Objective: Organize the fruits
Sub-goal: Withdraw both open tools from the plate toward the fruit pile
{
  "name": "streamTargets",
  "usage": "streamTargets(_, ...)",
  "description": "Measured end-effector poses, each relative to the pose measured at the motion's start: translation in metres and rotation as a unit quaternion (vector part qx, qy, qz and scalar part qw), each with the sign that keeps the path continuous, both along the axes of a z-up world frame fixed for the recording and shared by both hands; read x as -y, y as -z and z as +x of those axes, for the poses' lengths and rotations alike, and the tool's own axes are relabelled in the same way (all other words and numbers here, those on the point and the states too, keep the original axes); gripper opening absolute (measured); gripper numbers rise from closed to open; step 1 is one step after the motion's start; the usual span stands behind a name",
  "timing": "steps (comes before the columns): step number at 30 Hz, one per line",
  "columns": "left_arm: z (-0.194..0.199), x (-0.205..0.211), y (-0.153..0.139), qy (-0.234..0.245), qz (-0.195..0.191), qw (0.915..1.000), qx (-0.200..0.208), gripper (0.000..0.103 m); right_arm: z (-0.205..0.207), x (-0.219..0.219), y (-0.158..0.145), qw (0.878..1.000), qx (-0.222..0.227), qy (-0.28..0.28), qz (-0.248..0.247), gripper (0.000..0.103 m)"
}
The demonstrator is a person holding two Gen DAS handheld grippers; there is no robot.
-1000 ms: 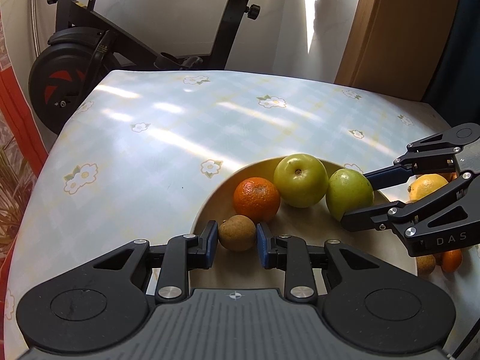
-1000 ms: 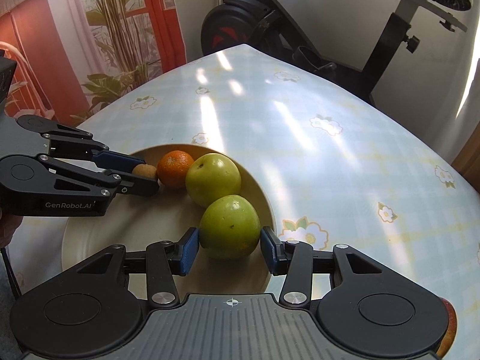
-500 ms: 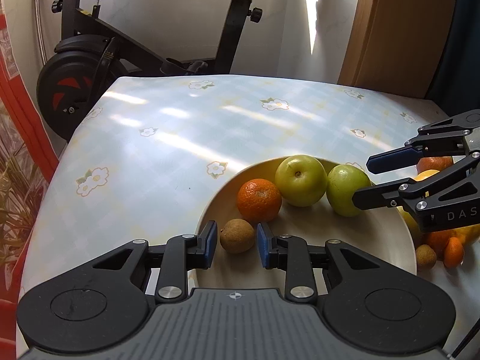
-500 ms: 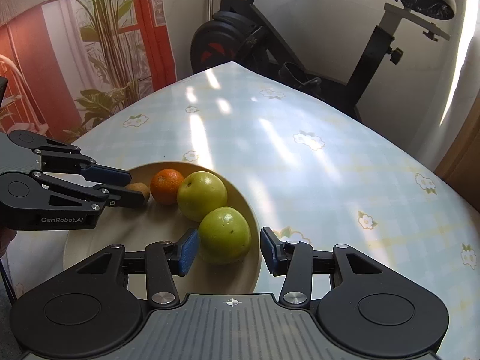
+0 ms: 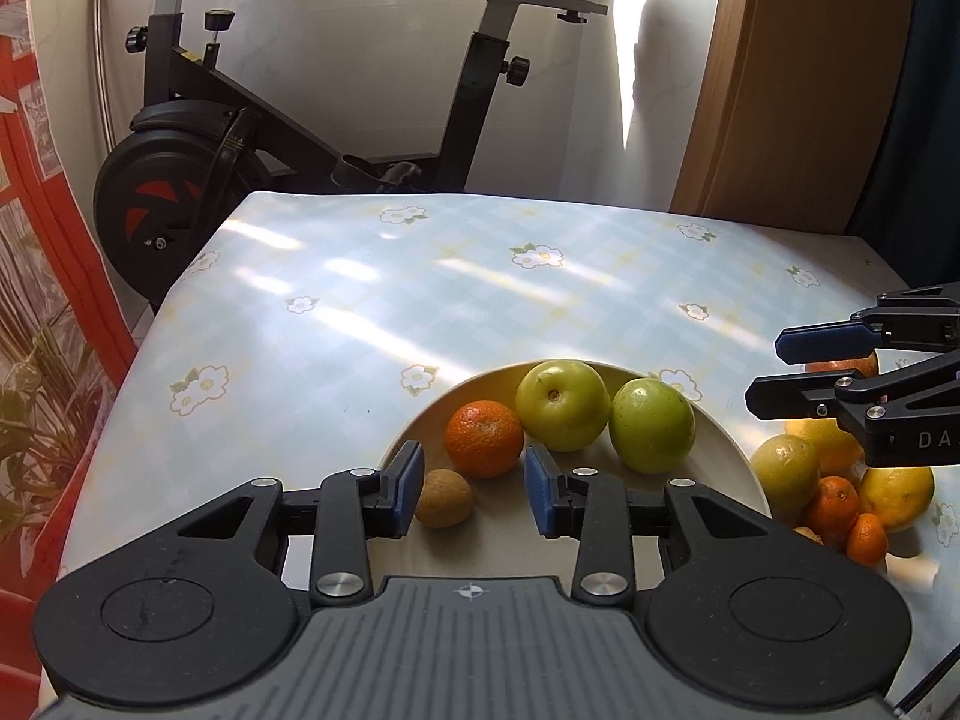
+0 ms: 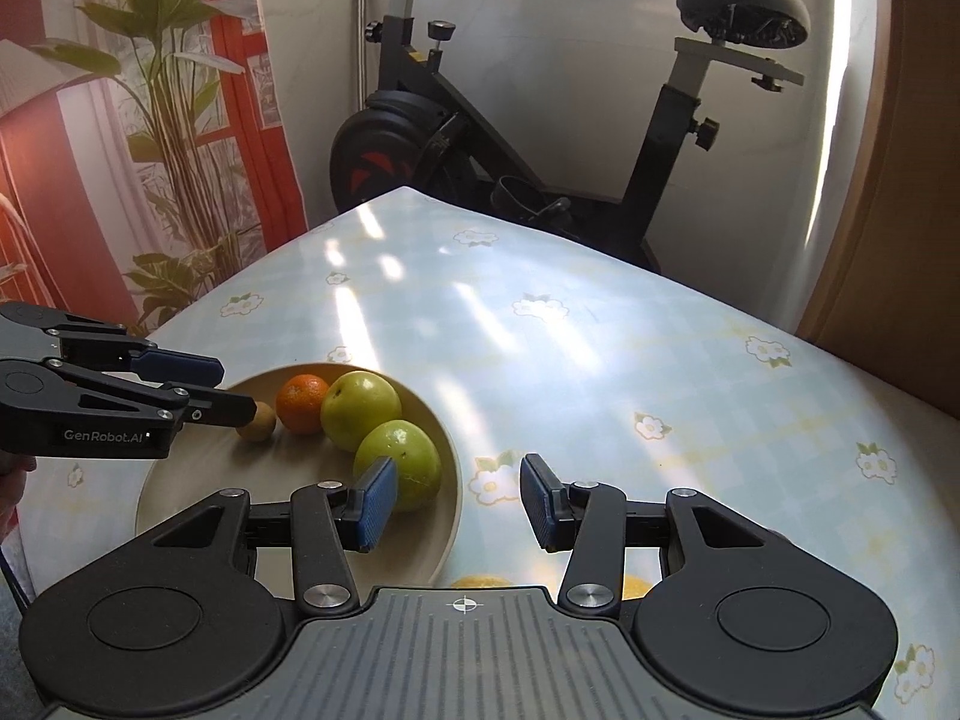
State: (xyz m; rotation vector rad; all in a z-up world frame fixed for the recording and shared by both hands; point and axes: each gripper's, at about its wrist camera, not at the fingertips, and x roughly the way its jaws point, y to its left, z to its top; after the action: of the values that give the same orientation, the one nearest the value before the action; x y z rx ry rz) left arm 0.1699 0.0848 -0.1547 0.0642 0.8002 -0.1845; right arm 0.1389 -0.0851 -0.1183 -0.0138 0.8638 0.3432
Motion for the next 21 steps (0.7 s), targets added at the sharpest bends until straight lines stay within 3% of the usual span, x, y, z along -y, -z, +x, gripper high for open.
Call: streamTargets(21,-0.027,0.046,-0.016,0.045,-0.017,0.9987,0.015,0.039,-0.074,0.059,-0.002,0.997,0.020,0.075,0.021,0.042)
